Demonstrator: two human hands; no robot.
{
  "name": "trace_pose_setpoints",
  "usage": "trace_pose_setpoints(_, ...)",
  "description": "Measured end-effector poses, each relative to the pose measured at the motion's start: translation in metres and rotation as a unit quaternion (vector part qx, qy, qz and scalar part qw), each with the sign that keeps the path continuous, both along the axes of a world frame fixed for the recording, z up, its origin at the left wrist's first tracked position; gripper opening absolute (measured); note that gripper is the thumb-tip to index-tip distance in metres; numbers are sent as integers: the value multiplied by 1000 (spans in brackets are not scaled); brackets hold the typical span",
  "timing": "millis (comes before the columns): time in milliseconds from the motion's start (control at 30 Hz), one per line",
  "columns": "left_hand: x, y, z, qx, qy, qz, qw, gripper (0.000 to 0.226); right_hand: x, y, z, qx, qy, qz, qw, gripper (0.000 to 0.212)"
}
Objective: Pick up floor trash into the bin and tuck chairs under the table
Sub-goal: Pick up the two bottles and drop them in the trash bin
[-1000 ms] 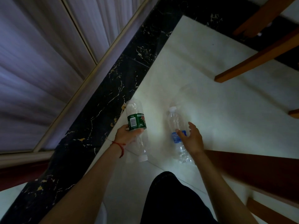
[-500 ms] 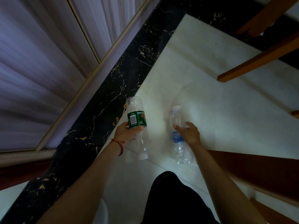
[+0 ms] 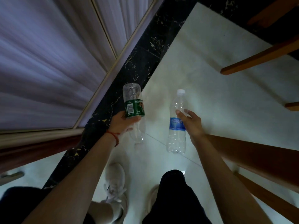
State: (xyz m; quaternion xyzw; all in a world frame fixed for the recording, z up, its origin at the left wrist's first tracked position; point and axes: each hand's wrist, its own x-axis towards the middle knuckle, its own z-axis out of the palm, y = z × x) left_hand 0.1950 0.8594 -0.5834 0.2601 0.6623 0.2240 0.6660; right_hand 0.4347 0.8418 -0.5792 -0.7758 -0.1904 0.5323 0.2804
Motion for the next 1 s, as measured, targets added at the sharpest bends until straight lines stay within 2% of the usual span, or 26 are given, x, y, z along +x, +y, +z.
trace_pose_setpoints(233, 0, -19, 84, 14, -8, -18, 1000, 22, -8, -19, 78, -16, 7, -9, 1000, 57)
trace_pose_setpoints(733, -6, -56, 264, -12, -13, -4, 1000, 36, -9, -62, 255, -5, 22, -40, 999, 56)
trace_pose_setpoints(1000, -9, -75, 359, 19, -4, 2, 1000, 30, -17, -85, 343, 17, 38, -22, 999, 53)
